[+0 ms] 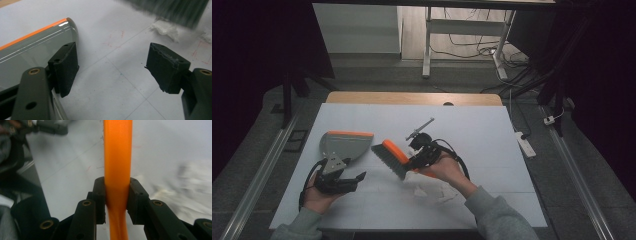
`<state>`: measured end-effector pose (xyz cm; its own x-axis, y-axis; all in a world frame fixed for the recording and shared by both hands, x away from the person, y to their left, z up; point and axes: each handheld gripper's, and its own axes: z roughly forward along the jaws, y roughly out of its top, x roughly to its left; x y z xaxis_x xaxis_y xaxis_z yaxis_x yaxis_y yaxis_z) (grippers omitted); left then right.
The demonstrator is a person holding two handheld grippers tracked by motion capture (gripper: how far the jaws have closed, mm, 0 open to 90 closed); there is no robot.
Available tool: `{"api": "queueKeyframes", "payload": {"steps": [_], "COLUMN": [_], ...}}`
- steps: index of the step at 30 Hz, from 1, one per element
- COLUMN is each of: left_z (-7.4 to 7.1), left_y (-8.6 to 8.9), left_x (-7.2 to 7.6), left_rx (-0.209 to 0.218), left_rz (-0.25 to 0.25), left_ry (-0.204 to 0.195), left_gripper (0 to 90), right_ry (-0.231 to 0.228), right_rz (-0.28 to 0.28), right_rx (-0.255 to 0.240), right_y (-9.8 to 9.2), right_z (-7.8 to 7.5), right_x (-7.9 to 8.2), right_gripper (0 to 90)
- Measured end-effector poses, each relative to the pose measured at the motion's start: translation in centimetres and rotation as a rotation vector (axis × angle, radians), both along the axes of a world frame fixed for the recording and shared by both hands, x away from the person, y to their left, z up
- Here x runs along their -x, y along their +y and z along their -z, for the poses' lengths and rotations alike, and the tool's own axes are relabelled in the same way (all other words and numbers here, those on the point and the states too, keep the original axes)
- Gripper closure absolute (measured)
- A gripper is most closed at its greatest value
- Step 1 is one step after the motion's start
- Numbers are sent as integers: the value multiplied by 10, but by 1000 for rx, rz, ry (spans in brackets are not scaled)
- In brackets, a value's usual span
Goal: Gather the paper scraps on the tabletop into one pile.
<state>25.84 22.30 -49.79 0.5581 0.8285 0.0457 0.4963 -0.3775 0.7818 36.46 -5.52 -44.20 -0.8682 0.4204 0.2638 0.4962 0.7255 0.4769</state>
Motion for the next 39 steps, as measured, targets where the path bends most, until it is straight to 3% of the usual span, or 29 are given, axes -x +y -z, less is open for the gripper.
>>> {"api": "queueKeyframes", "payload": {"steps": [4, 6, 8, 10, 12, 14, 18, 23, 28, 32, 39], "left_z": [1, 1, 1, 1, 1, 2, 2, 2, 3, 3, 3], "left_y": [-1, 0, 0, -1, -1, -1, -2, -3, -3, -4, -4], "left_x": [1, 0, 0, 0, 0, 0, -1, 0, -2, -1, -2], "left_rx": [-5, -4, -3, -4, -4, -4, -9, -6, -5, -1, -5], "left_rz": [4, 4, 6, 9, 12, 14, 12, 14, 17, 15, 16], "left_ry": [0, 3, 3, 4, 6, 10, 13, 12, 18, 17, 21], "left_gripper": [269, 269, 269, 269, 269, 269, 269, 269, 268, 269, 269], "right_ry": [29, 21, 30, 6, 3, -41, -67, -141, -167, -134, -64], "right_rz": [-32, -29, 0, 37, 89, 123, 145, 130, 40, -57, -206], "right_rx": [49, 82, 94, 127, 120, 139, 103, 15, 39, 66, 163], "right_y": [11, 11, 5, -5, -16, -27, -42, -62, -71, -69, -55], "right_z": [18, 23, 23, 23, 22, 20, 9, -32, -45, -32, -3], "right_x": [0, -2, -8, -16, -22, -26, -26, -17, 2, 21, 53], "right_gripper": [706, 706, 706, 706, 706, 706, 707, 706, 707, 706, 706]}}
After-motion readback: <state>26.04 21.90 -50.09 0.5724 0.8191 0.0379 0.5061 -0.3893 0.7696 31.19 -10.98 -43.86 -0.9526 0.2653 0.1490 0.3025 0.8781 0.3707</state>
